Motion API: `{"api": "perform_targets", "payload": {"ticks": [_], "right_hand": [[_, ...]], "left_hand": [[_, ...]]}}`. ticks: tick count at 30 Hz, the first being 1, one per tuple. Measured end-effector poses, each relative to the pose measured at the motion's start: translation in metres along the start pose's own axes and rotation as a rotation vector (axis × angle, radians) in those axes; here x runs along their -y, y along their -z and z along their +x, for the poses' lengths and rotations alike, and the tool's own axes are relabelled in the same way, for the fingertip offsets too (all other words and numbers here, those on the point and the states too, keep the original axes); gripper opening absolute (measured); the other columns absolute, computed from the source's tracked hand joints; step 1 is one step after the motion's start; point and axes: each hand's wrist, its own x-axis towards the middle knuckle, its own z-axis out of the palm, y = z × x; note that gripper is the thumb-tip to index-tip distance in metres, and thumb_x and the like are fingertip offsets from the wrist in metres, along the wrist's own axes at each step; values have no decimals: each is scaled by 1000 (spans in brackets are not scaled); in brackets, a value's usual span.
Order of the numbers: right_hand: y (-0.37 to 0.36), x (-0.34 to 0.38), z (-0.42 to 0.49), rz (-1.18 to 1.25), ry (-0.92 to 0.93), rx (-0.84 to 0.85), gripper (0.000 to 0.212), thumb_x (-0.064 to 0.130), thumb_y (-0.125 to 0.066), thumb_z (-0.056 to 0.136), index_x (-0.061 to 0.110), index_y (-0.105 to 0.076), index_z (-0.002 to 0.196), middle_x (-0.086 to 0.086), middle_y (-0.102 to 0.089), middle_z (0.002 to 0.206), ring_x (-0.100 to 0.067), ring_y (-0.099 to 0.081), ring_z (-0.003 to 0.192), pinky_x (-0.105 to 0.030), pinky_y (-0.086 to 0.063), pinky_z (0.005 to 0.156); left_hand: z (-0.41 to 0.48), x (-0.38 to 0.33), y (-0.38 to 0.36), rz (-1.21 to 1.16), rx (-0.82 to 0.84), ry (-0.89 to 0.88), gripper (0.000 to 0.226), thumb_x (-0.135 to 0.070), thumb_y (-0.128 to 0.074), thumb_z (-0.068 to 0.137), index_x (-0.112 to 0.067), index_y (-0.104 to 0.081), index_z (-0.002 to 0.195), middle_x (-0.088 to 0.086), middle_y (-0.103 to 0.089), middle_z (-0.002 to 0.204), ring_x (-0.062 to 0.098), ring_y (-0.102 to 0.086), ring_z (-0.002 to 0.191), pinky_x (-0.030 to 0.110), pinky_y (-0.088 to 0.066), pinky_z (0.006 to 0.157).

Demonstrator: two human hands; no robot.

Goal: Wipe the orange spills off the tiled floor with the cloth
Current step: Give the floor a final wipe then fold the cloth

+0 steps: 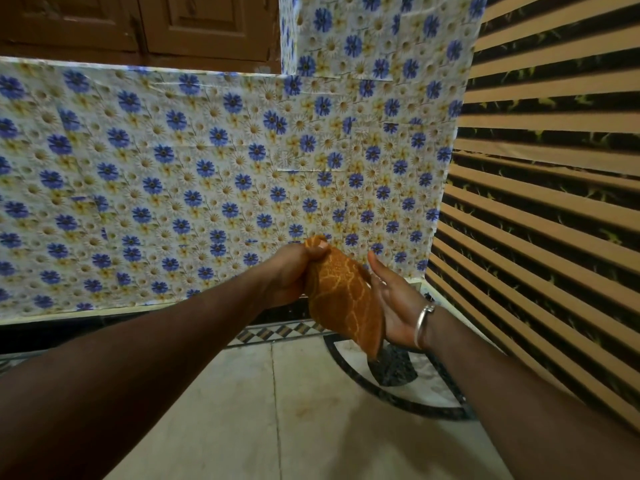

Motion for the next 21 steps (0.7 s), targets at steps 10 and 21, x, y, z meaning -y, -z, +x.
{"api": "perform_targets", "payload": {"ticks": [10, 21], "right_hand": [[-5, -1, 24, -23, 339, -374, 83, -5, -81, 72, 40, -52, 135, -20, -53, 135, -42, -67, 102, -57, -58, 82], [-9, 6, 18, -856, 382, -488, 65, -5, -85, 66, 20, -65, 123, -1, -63, 118, -26, -59, 111, -49, -55, 94]], "left_hand": [[19, 12, 12, 99, 18, -68, 106, -5, -80, 83, -48, -18, 158, 26, -37, 154, 42, -60, 123, 54, -60, 93], [27, 25, 7, 713, -100, -171, 57, -2, -84, 78, -14, -62, 129, 4, -66, 120, 27, -63, 118, 32, -60, 87]]}}
